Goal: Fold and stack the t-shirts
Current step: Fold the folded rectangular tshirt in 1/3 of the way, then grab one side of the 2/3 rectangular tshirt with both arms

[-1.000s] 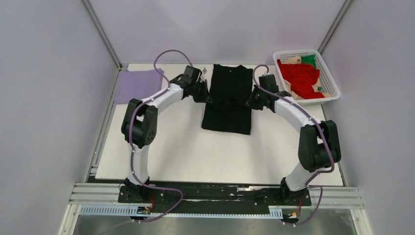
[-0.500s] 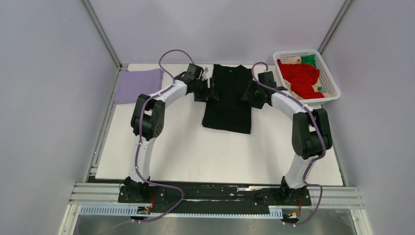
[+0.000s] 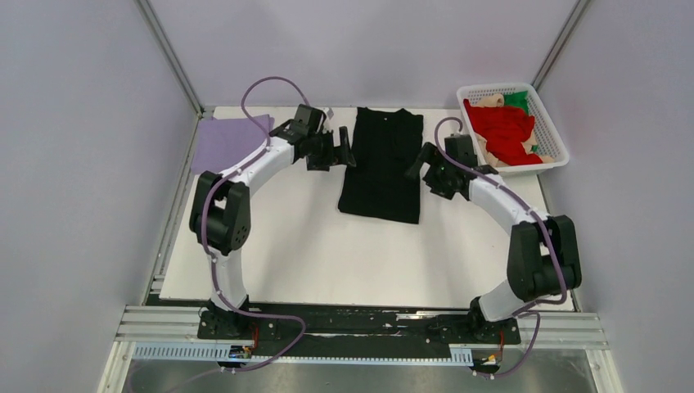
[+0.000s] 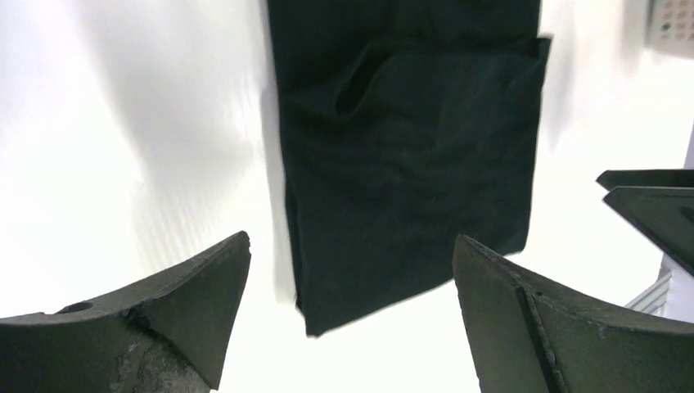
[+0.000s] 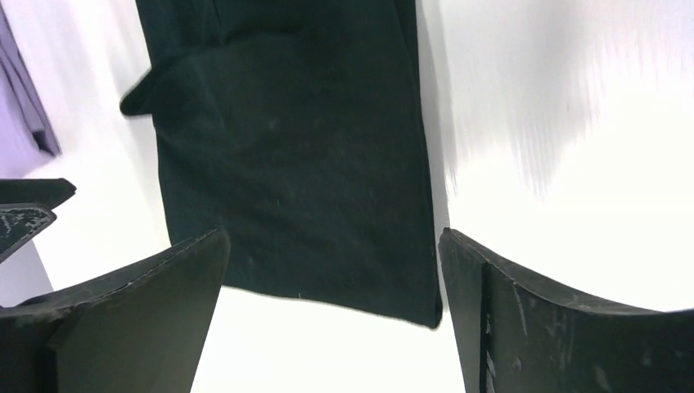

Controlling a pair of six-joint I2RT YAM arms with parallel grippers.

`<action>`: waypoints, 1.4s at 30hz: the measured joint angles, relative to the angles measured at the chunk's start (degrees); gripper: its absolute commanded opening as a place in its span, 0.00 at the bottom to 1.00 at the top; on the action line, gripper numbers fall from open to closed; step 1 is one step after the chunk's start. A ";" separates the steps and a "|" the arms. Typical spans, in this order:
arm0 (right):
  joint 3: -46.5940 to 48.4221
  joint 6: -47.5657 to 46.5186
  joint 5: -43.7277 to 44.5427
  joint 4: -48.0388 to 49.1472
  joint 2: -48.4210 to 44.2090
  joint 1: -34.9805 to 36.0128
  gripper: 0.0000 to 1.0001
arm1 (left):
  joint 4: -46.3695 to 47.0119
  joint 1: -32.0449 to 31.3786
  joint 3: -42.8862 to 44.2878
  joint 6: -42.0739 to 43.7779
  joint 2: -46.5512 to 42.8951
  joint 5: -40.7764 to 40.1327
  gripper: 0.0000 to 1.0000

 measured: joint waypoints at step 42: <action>-21.46 7.28 -7.02 9.01 -2.95 1.73 0.17 | 3.61 -5.16 -20.90 -3.91 -1.20 4.31 0.00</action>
